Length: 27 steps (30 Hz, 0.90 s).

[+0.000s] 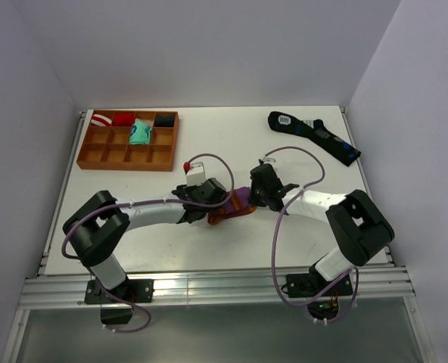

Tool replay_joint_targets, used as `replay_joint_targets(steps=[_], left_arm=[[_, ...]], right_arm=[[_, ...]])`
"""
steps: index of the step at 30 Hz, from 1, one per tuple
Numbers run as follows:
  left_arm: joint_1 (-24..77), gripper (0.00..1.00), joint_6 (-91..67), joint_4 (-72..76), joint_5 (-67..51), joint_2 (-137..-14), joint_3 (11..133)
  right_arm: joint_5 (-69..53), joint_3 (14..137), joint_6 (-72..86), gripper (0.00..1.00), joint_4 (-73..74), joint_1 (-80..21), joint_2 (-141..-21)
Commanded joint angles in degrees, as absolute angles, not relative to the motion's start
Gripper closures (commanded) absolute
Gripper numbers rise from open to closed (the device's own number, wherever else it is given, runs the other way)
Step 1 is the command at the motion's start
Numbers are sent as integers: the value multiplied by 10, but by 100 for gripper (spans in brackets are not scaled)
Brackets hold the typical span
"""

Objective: Roll the socks
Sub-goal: Adjust the sock at the center of the board.

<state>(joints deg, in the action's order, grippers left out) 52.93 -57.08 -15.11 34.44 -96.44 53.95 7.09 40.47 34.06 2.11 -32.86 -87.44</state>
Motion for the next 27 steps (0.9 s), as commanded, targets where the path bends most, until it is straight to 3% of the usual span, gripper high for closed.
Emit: replay_joint_targets(steps=[1,13,27], left_arm=[[517,17,-527,-92,324,-926,527],[486,16,-473,-23,255,-916,502],[451,18,-496,-55,289,-945,497]], right_arm=[[114,406,348,94,39,-332,-899],[79,431,313,89,3,-339,-971],[26,546,209,87,18,-343,-1054]])
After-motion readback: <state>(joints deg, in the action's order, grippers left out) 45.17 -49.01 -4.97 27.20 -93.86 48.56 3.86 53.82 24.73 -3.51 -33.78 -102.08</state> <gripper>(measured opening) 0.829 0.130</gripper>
